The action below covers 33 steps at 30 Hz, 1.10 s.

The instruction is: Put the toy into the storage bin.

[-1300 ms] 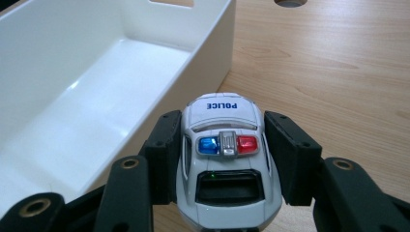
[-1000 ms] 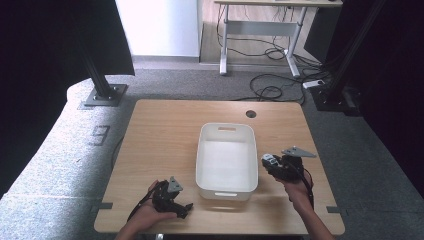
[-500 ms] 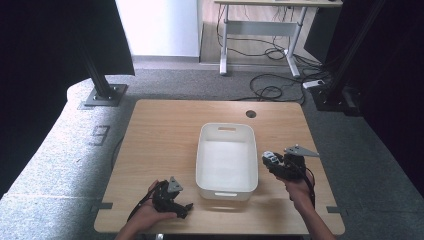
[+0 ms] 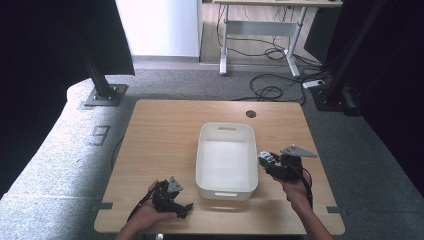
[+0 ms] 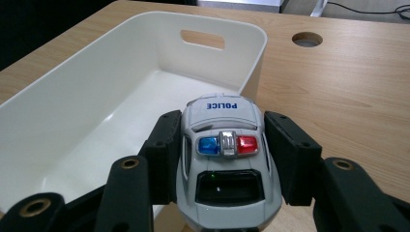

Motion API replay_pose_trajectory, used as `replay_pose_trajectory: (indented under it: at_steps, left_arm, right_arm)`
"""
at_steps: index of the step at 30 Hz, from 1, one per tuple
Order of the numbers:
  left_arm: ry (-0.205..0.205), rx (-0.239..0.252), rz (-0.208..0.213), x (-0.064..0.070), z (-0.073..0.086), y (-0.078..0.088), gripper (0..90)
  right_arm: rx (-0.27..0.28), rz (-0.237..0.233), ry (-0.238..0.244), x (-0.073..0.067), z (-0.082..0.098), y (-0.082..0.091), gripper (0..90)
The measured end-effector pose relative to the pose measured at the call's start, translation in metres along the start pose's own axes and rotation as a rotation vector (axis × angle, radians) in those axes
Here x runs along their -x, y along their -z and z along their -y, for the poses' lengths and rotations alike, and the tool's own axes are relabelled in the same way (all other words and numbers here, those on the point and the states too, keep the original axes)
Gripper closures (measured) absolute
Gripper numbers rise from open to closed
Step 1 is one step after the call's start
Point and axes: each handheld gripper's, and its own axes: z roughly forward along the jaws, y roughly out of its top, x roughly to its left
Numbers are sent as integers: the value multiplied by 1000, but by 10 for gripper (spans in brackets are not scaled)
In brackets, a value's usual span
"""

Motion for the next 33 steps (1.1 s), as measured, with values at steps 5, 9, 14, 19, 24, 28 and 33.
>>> replay_pose_trajectory:
  at_steps: [5,9,14,19,24,28,33]
  left_arm:
    - [0,0,0,0,0,0,0]
    - [-2,1,0,0,0,0,0]
    - [0,1,0,0,0,0,0]
    - [-1,1,1,0,0,0,0]
    - [-1,1,1,0,0,0,0]
    - [0,1,0,0,0,0,0]
    - [0,1,0,0,0,0,0]
  right_arm:
    - [-1,-4,2,-2,0,-1,502]
    - [2,-7,3,-4,0,-1,502]
    - [1,-21,15,-11,-1,-4,502]
    - [-3,-28,27,-16,-1,-6,502]
    - [-8,-53,13,-18,0,-7,502]
    - [-13,-58,17,-20,1,-9,502]
    - [-14,-63,22,-24,1,-11,502]
